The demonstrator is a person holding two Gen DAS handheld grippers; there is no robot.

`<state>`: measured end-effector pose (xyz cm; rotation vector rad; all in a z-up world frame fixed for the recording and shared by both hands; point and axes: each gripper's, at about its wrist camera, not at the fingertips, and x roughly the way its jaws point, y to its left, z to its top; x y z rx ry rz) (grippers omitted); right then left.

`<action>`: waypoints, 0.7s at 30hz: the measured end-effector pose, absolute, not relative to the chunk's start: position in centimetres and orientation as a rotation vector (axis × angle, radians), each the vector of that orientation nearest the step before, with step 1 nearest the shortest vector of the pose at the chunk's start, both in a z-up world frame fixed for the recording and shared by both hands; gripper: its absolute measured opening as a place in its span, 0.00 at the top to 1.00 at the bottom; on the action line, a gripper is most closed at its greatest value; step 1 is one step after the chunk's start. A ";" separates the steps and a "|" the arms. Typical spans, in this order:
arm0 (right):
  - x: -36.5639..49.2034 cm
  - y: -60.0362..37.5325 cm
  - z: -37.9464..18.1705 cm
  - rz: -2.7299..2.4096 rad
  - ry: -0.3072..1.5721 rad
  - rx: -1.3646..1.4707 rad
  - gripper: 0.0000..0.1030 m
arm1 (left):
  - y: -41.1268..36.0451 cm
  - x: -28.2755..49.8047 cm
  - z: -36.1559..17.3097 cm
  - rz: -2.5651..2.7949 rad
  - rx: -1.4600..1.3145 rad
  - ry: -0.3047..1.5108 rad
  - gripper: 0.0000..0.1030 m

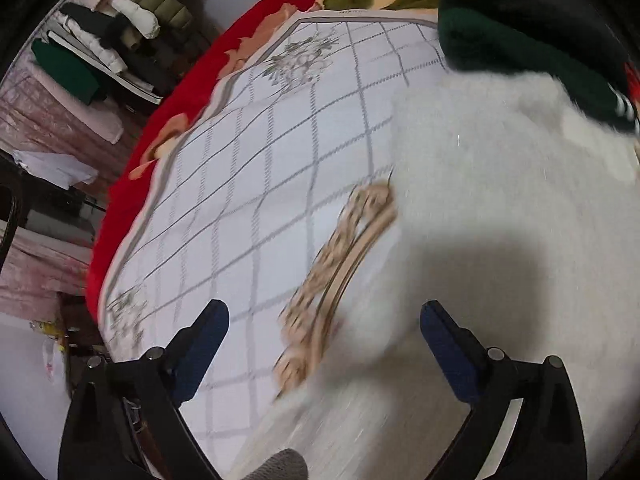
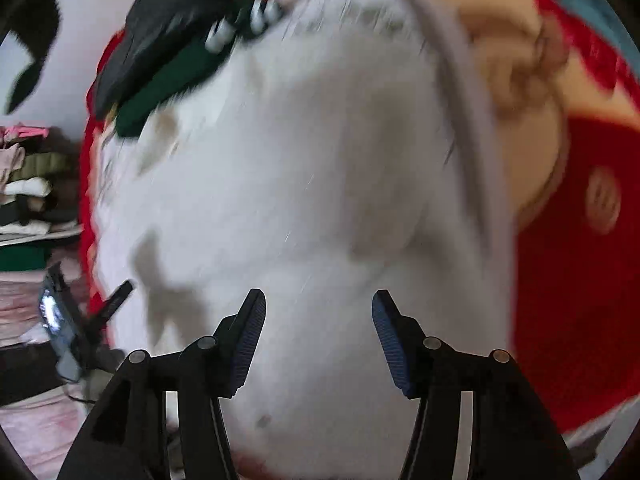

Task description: Fold large clothes

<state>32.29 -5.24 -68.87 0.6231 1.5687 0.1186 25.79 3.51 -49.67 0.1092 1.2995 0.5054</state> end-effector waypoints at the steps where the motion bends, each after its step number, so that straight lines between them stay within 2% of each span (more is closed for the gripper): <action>1: 32.0 -4.7 -68.8 0.138 1.595 0.656 0.44 | 3.4 25.0 -49.3 0.518 0.118 1.303 0.04; 4: 34.5 -2.6 -68.3 0.153 1.591 0.653 0.44 | 3.6 24.9 -48.4 0.543 0.100 1.294 0.04; 9: 44.2 -0.2 -69.2 0.113 1.542 0.573 0.44 | 2.6 30.8 -47.8 0.542 0.079 1.204 0.04; 13: 52.4 1.9 -73.9 0.054 1.617 0.494 0.42 | 0.4 37.1 -50.3 0.499 0.198 1.176 0.04; 17: 55.4 2.0 -78.8 0.008 1.732 0.616 0.41 | -1.3 40.0 -53.4 0.419 0.345 1.202 0.04; 19: 55.3 1.2 -78.7 -0.086 1.689 0.622 0.74 | -1.5 40.2 -54.2 0.394 0.386 1.209 0.04; 20: 55.2 0.9 -78.6 -0.104 1.678 0.602 0.86 | -1.6 40.1 -54.6 0.384 0.402 1.211 0.04; 21: 55.1 0.6 -78.4 -0.101 1.664 0.613 0.89 | -1.5 40.1 -54.9 0.377 0.411 1.209 0.04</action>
